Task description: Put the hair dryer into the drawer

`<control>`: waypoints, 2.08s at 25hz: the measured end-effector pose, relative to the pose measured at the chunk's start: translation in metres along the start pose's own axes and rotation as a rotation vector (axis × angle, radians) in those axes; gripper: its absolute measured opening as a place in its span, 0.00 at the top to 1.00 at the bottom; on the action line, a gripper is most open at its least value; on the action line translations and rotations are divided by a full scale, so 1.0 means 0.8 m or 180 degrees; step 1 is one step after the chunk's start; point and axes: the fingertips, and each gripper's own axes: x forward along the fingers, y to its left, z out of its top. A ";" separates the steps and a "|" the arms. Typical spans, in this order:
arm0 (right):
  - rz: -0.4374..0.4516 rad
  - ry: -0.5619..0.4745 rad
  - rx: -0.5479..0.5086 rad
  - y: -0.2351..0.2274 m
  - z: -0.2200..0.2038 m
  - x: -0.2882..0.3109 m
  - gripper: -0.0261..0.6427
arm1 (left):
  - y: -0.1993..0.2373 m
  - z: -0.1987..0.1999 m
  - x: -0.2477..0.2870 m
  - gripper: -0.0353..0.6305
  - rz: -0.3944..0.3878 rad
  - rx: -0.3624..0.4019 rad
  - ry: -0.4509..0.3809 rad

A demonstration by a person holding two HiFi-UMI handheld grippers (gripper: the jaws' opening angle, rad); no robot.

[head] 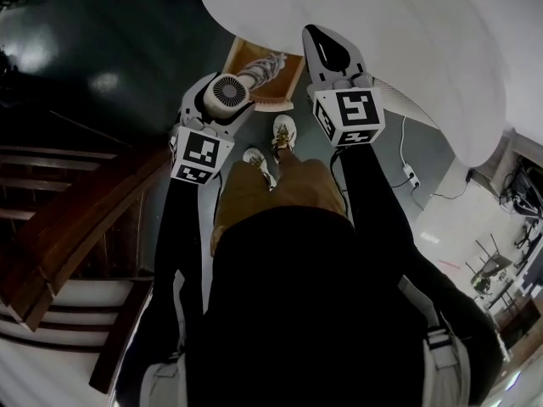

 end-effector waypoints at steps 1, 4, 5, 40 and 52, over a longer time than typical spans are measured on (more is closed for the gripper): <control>-0.0007 0.0021 -0.0002 0.000 -0.005 -0.003 0.92 | -0.001 -0.006 0.003 0.38 0.0006 0.0017 0.0058; -0.0026 0.0095 0.0011 0.000 -0.023 -0.010 0.92 | -0.001 -0.025 0.013 0.38 0.0024 0.0043 0.0199; -0.0030 0.0119 0.0019 -0.001 -0.028 -0.012 0.92 | -0.001 -0.029 0.018 0.38 0.0028 0.0046 0.0225; -0.0064 0.0472 -0.0116 -0.001 -0.094 -0.078 0.92 | -0.020 -0.096 0.149 0.38 -0.0132 0.0869 0.0691; -0.0080 0.0570 -0.0186 0.000 -0.106 -0.085 0.92 | -0.015 -0.109 0.181 0.38 -0.0116 0.1284 0.0784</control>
